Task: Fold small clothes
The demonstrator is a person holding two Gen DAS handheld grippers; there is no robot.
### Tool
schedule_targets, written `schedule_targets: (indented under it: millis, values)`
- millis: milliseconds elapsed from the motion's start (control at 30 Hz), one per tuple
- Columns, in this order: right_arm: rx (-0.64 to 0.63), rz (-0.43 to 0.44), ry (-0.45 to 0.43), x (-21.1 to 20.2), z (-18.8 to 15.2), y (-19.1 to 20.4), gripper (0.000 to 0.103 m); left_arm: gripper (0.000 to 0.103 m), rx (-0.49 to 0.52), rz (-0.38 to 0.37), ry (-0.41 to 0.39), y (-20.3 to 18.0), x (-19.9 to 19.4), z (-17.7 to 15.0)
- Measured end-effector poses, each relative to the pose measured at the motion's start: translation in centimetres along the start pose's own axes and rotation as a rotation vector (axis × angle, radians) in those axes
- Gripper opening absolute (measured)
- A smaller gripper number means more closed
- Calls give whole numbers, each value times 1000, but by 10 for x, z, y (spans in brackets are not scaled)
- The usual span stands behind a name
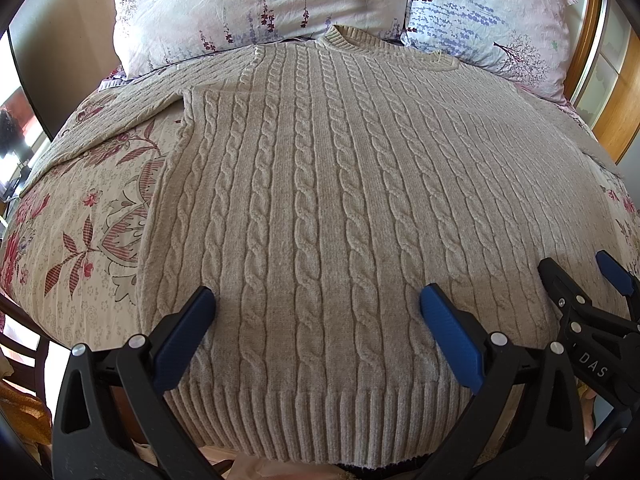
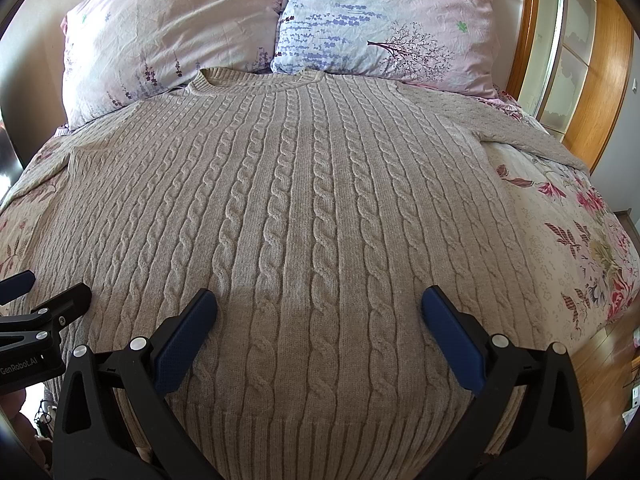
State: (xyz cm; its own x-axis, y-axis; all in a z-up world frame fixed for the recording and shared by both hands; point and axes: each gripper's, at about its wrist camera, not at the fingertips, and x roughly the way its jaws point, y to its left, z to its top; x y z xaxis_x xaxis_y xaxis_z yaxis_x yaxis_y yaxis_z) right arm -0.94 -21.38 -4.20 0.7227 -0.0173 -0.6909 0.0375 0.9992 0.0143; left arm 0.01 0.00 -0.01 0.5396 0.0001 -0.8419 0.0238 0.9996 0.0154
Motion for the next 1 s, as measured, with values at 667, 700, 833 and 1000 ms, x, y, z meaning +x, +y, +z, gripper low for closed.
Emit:
schedule_targets:
  millis: [667,700,833,1000]
  values:
    - [-48,30,-44,0,-3,3,102,101,12,-9,34,1,2,6]
    - [-56,41,-50,3,0,3,102,101,15,-12,36,2,3,7]
    - [-68,95,-81,4,14,-10,102,101,14,-17,24,6,4,15]
    - [88,110,-200,-9,66,-80,102,101,3,-24,-65,16,0,41]
